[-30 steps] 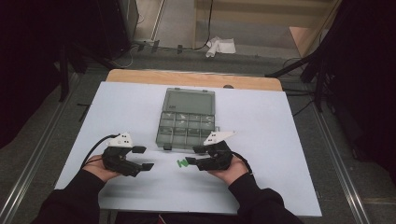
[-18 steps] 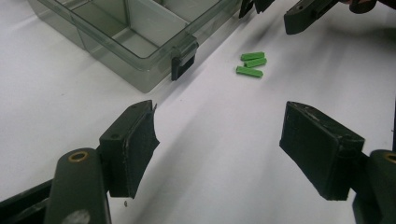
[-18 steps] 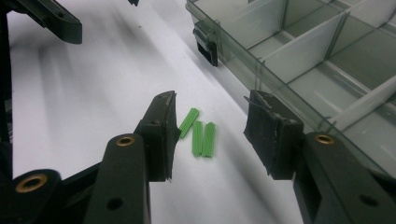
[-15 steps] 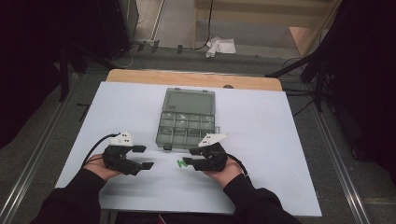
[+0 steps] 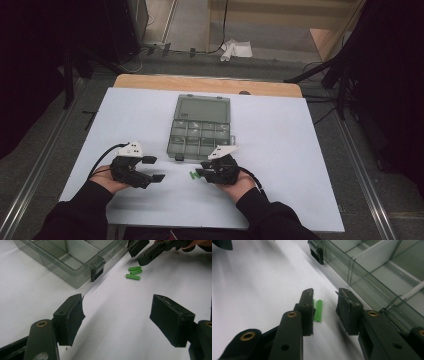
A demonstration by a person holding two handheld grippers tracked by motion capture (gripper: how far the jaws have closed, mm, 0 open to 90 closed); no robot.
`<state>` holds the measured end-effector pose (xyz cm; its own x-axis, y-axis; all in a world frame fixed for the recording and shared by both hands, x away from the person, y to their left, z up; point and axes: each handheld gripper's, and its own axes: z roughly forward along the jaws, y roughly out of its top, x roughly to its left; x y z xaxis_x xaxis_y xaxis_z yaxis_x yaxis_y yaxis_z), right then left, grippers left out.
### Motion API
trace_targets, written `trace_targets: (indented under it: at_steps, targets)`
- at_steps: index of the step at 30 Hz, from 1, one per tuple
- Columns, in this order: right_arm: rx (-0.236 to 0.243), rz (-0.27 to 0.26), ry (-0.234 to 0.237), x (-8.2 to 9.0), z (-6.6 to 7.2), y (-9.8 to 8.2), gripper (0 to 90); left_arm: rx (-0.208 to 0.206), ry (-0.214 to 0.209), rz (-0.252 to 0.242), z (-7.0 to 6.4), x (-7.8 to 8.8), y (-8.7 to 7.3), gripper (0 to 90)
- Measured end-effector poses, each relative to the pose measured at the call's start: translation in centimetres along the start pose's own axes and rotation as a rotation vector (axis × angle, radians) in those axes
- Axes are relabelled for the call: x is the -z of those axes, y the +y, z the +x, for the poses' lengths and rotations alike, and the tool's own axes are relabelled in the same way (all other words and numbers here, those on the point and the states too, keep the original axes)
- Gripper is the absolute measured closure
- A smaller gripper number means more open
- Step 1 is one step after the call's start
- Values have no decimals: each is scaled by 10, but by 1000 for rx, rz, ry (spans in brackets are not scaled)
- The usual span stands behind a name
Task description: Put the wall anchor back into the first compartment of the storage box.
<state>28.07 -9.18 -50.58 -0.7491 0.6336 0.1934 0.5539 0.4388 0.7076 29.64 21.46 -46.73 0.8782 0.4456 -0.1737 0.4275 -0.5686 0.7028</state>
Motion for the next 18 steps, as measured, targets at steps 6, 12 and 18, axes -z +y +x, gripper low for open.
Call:
trace_targets:
  at_steps: [6, 12, 18]
  targets:
    - [2, 18, -1, -5, 1, -1, 710, -1, 0, 1, 0, 0, 0, 256]
    - [10, 33, -16, -8, 2, -2, 767, -4, -2, 2, 0, 0, 0, 256]
    - [5, 45, -26, -8, 3, -1, 846, -4, -2, 0, 0, 0, 0, 256]
